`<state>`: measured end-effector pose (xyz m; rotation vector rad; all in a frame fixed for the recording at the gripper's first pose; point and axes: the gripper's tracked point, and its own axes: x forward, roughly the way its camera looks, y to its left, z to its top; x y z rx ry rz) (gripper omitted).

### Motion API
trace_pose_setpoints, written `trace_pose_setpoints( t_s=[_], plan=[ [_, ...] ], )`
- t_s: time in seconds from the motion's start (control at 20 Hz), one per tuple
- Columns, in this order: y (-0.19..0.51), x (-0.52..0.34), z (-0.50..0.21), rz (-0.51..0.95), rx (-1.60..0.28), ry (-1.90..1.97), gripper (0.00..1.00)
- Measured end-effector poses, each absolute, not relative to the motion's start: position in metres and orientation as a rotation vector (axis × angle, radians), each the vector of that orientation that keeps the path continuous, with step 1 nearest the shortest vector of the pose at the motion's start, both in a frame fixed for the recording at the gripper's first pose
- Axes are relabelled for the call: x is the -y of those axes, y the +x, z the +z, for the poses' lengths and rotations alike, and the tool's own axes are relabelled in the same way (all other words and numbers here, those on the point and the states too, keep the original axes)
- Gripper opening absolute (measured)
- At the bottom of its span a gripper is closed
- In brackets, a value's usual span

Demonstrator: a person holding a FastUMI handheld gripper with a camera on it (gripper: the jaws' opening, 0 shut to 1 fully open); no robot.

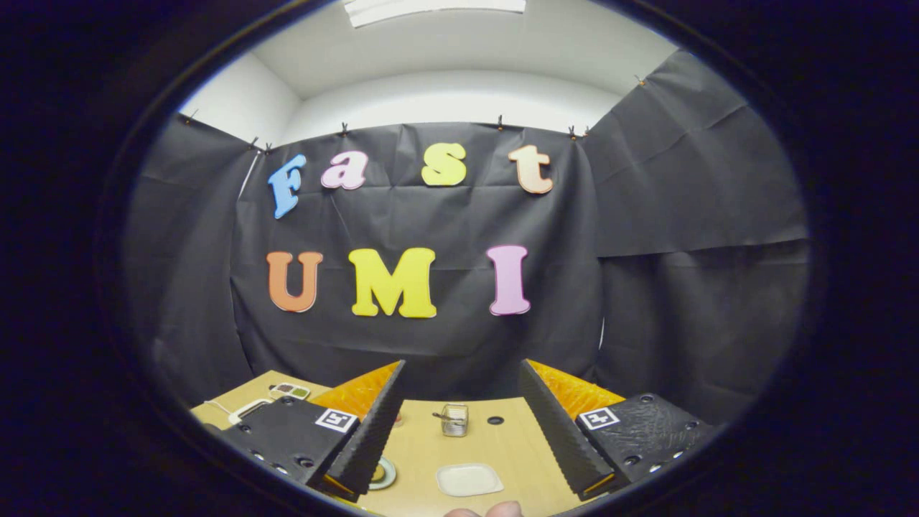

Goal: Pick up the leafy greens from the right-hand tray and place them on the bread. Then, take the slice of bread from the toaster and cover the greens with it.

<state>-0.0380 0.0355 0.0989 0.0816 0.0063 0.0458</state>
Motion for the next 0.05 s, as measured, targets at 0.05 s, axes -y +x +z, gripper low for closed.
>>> trace_pose_setpoints(
  t_s=[0.05],
  plan=[
    [-0.0388,-0.0405,0.1012,0.051,-0.004,0.084,0.96]
  ],
)
